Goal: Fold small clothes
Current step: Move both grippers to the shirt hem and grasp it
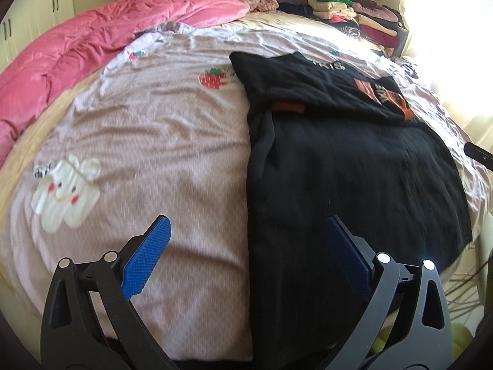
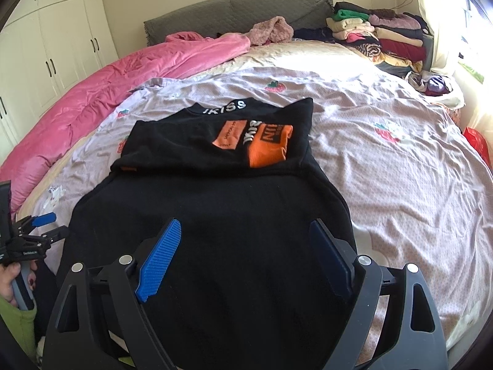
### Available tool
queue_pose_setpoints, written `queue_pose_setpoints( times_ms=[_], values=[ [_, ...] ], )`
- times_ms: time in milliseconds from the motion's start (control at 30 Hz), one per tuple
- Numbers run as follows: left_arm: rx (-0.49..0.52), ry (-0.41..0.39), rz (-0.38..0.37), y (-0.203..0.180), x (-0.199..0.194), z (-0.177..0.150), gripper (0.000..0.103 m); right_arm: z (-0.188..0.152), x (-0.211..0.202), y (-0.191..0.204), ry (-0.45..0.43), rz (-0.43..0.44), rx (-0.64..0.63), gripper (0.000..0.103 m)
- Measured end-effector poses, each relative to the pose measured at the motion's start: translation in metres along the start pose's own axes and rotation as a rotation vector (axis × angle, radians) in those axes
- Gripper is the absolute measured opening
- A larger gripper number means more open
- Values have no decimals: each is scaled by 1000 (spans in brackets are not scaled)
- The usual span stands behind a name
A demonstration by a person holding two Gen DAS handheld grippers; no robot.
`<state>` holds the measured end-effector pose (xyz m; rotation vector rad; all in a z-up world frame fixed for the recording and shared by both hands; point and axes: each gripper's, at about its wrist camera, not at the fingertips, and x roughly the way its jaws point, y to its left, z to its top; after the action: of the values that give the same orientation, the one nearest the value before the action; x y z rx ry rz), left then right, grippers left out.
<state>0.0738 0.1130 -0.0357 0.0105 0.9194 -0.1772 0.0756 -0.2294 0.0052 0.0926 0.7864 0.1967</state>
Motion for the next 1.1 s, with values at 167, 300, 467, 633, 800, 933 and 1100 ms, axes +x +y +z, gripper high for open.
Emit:
queue_pose_setpoints(
  times_ms=[167,300,467,633,800,933,1100],
  values=[
    [13,34,-15,-3,-2,-23,93,-15,-3,-11,23,-30,6,84],
    [-1,67,-51,-5,1,-33,86,-27,-4,-22,53,-56,14,84],
    [7,98,-83,-12,5,-42,75,-38,-8,-30,78,-73,14,84],
    [20,103,-95,-17,3,-47,56,-51,-14,-39,101,-97,10,84],
    [16,108,-132,-16,0,-52,34,-64,-20,-50,117,-120,19,84],
    [-1,108,-149,-13,1,-53,33,-76,-21,-57,145,-109,21,63],
    [1,111,-143,-14,3,-54,33,-90,-20,-62,189,-98,15,42]
  ],
)
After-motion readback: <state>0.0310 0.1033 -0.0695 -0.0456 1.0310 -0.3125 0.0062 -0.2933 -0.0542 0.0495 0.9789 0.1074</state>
